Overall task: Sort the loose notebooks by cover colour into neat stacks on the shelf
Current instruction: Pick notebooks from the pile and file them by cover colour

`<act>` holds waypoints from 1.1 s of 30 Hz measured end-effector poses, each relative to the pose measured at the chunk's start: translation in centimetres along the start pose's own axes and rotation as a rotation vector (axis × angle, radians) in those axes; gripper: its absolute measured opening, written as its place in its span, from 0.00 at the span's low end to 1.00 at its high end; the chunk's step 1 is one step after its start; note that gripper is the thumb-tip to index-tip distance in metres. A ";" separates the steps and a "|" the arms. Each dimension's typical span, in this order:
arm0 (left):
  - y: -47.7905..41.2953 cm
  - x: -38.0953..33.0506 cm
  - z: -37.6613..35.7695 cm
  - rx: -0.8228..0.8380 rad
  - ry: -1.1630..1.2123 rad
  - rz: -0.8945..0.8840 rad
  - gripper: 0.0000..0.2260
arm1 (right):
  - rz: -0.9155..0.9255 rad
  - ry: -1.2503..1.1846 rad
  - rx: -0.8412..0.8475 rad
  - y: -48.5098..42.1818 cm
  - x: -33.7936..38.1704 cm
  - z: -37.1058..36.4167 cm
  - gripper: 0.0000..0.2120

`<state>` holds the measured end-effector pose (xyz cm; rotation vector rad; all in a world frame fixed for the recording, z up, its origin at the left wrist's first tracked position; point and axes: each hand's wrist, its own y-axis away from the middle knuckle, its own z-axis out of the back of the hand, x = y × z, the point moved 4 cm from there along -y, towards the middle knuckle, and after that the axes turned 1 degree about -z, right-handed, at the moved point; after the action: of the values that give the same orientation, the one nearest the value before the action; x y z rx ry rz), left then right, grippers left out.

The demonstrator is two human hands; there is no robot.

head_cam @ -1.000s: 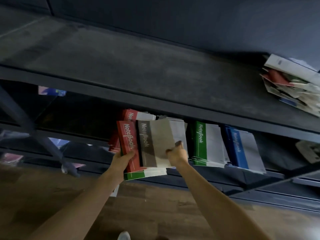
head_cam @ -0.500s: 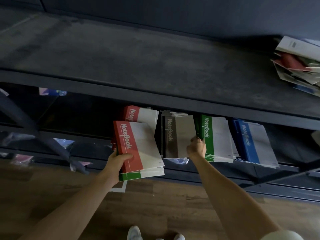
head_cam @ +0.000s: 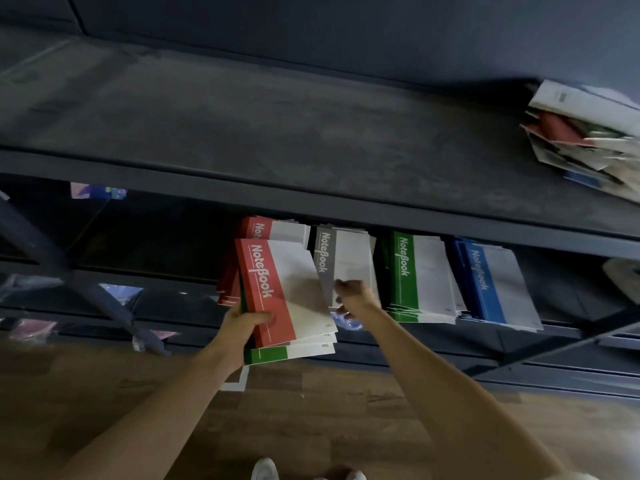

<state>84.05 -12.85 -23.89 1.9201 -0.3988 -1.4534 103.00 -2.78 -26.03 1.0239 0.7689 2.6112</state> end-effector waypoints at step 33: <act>-0.9 -1.4 -0.8 0.036 0.163 -0.086 0.09 | -0.125 -0.373 -0.203 2.9 0.3 -0.3 0.07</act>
<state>84.16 -11.12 -23.36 2.0892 -0.2715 -1.3389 102.50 -5.19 -24.49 1.2999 0.4531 2.2426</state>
